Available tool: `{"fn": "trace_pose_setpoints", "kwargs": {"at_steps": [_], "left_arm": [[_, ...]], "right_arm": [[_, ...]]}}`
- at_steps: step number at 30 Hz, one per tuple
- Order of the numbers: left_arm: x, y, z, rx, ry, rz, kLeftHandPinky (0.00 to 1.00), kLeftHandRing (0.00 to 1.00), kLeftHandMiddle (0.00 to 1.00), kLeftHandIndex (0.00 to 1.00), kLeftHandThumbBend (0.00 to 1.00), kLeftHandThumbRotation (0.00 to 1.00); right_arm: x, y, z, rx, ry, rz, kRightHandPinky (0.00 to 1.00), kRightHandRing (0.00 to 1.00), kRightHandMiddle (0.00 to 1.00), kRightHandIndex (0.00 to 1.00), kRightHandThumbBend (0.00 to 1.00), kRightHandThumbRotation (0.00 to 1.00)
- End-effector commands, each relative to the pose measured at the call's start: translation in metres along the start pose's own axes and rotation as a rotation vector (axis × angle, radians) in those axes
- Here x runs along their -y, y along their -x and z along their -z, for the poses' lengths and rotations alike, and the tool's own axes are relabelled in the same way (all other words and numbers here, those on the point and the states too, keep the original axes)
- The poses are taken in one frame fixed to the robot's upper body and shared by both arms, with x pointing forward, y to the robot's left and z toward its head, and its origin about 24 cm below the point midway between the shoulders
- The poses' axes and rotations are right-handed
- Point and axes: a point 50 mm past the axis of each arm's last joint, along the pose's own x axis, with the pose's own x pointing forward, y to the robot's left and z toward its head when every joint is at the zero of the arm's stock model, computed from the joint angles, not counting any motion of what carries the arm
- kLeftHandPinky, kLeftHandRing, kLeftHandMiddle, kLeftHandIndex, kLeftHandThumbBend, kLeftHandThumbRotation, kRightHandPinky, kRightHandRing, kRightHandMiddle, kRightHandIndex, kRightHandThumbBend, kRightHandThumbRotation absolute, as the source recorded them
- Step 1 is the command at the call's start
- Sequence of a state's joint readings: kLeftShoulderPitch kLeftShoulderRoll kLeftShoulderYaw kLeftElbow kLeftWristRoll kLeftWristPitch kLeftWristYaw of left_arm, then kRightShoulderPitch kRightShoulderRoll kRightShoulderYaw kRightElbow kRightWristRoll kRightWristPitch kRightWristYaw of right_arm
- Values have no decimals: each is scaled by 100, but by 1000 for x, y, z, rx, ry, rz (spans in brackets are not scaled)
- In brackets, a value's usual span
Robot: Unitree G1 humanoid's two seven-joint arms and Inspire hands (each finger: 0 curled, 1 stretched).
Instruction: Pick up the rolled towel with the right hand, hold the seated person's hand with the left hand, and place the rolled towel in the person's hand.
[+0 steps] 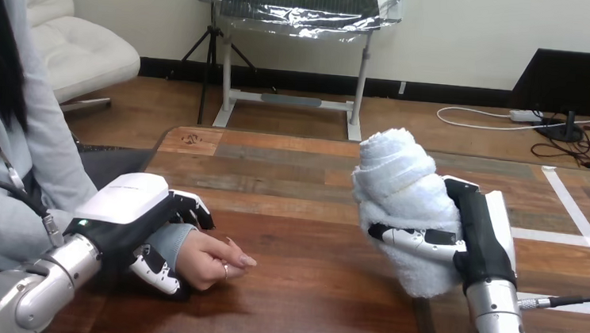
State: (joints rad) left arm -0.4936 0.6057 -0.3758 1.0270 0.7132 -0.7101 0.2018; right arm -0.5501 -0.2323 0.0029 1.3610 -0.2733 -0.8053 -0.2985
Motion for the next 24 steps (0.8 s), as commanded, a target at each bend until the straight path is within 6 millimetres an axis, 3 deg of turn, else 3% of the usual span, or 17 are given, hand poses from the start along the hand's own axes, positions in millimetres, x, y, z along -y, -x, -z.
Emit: {"fn": "trace_pose_setpoints", "kwargs": {"at_steps": [1, 24], "left_arm": [[-30, -14, -6, 47, -14, -76, 46, 53, 58, 61, 100, 3], [-31, -5, -1, 50, 12, -62, 47, 51, 54, 55, 100, 0]], "right_arm": [[6, -14, -21, 107, -35, 44, 26, 30, 40, 43, 86, 2], [7, -13, -21, 119, -48, 40, 24, 28, 38, 43, 86, 5]]}}
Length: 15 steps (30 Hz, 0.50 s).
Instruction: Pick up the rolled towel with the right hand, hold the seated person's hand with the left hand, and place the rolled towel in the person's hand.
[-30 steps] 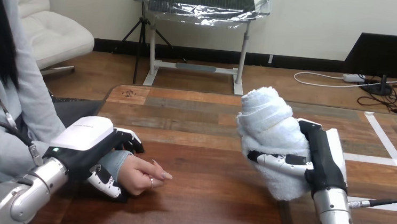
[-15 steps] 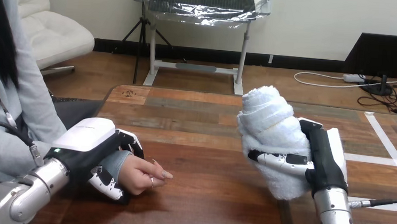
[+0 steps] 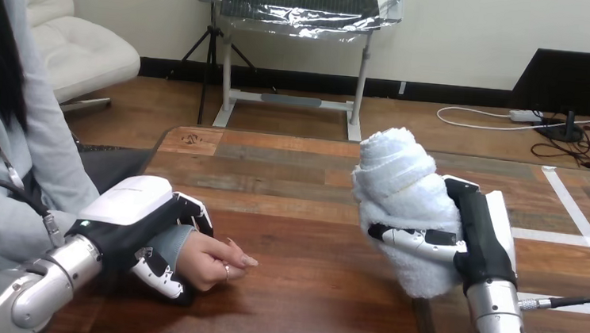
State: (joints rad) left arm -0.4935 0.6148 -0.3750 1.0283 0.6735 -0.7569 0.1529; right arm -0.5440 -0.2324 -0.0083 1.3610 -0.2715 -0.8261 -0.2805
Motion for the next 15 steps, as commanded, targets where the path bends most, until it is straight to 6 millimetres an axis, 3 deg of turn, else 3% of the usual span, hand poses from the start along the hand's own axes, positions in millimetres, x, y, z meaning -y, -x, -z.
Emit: {"fn": "trace_pose_setpoints", "kwargs": {"at_steps": [1, 15], "left_arm": [[-30, -5, 1, 16, -21, -82, 46, 50, 54, 55, 100, 0], [-28, 1, 4, 11, -13, -79, 42, 45, 50, 52, 100, 0]], "right_arm": [[7, -14, -21, 109, -35, 48, 25, 28, 37, 43, 86, 5], [7, -14, -21, 113, -41, 52, 25, 28, 36, 43, 87, 7]]}}
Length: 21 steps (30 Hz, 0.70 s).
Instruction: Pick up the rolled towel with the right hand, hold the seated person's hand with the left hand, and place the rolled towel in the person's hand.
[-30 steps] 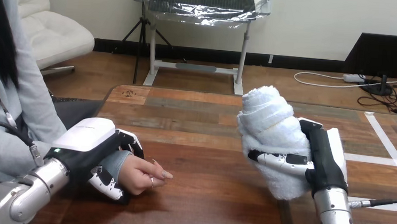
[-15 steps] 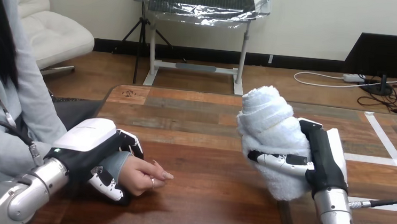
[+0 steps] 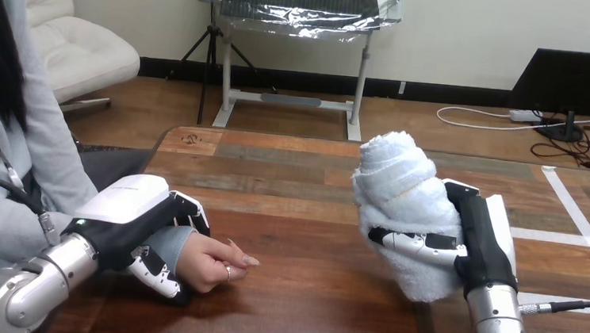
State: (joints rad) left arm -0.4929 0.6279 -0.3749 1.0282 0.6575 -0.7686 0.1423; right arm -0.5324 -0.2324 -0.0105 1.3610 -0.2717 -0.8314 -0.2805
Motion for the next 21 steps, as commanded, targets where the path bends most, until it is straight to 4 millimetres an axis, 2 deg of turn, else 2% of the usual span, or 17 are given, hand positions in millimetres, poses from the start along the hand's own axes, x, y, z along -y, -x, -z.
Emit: {"fn": "trace_pose_setpoints", "kwargs": {"at_steps": [1, 21], "left_arm": [[-25, -1, 2, 10, -17, -80, 41, 45, 49, 51, 100, 0], [-26, 0, 1, 23, -29, -98, 30, 35, 41, 43, 97, 0]], "right_arm": [[7, -17, -24, 120, -40, 52, 24, 28, 36, 43, 87, 7], [8, -17, -25, 125, -59, 44, 24, 29, 38, 44, 86, 5]]}}
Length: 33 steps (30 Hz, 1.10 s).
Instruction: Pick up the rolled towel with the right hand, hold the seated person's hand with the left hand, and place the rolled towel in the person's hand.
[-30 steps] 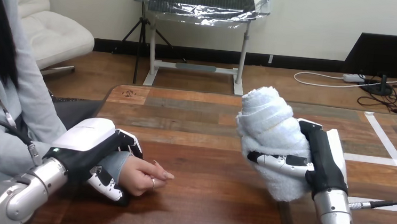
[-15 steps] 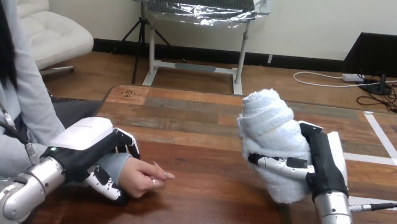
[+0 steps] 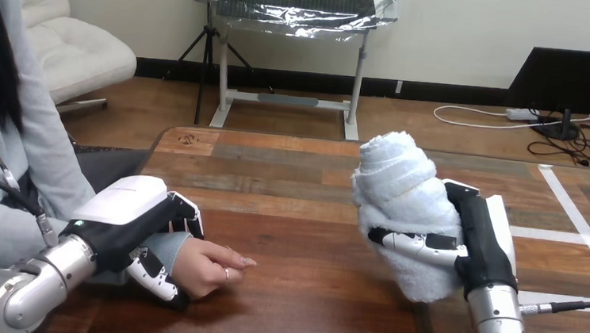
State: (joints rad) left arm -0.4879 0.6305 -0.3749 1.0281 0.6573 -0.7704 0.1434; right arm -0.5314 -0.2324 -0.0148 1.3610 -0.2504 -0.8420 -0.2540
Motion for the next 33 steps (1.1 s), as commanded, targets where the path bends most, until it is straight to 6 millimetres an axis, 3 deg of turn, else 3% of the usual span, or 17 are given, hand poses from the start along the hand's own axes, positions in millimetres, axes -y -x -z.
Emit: {"fn": "trace_pose_setpoints", "kwargs": {"at_steps": [1, 33], "left_arm": [[-27, -1, 0, 27, -30, -103, 30, 35, 41, 43, 97, 0], [-34, 0, -7, 93, -30, -168, 27, 32, 38, 40, 99, 0]], "right_arm": [[7, -17, -25, 121, -39, 51, 24, 29, 38, 44, 86, 5], [5, -19, -27, 125, -52, 40, 24, 29, 39, 44, 86, 3]]}}
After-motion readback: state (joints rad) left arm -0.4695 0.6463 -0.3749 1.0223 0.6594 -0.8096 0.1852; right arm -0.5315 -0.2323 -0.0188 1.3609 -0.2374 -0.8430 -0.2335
